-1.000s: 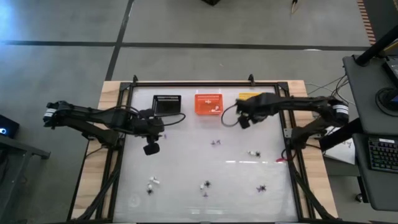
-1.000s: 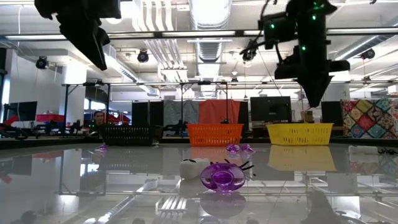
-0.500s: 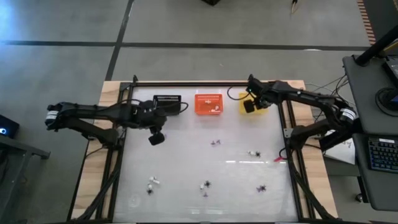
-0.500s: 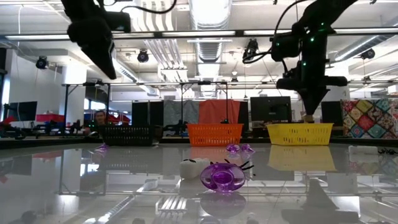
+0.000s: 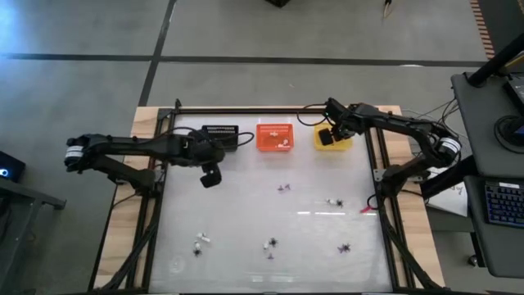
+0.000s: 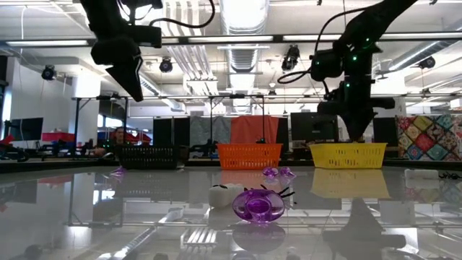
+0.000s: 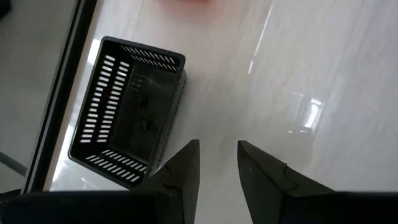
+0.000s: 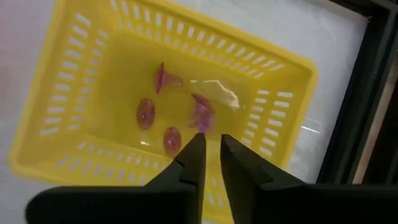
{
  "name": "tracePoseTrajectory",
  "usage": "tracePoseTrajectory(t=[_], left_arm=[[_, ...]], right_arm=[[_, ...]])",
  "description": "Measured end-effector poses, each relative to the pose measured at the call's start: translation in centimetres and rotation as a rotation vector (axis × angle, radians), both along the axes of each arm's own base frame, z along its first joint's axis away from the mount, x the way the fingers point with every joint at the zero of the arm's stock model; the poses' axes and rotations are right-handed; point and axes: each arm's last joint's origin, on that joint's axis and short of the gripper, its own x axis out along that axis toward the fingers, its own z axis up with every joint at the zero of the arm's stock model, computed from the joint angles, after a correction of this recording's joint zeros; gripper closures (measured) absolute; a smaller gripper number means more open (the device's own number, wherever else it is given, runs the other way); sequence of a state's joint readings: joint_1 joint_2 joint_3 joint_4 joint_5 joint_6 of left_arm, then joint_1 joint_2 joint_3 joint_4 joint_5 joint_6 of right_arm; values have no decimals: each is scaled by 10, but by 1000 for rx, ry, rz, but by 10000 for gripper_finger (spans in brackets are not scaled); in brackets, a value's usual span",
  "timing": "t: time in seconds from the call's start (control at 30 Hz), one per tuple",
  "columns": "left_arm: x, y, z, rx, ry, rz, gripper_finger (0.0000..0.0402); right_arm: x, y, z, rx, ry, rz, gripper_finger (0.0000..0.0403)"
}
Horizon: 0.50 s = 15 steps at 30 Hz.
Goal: Sort Halloween decoration
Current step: Put the witch hat toy into the yellow bin, then put the skeleton toy into the orange bin
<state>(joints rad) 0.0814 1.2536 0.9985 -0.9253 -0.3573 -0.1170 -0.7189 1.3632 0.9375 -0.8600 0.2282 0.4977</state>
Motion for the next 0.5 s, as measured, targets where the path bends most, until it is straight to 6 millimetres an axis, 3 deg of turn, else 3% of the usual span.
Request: tracePoseTrajectory(t=[0.23, 0.5], left_arm=[[4, 1, -5, 2, 28, -8, 311], [16, 0, -19, -47, 74, -22, 311]], right_arm=[[2, -2, -3, 2, 5, -1, 316], [-1, 0, 18, -43, -48, -18, 293]])
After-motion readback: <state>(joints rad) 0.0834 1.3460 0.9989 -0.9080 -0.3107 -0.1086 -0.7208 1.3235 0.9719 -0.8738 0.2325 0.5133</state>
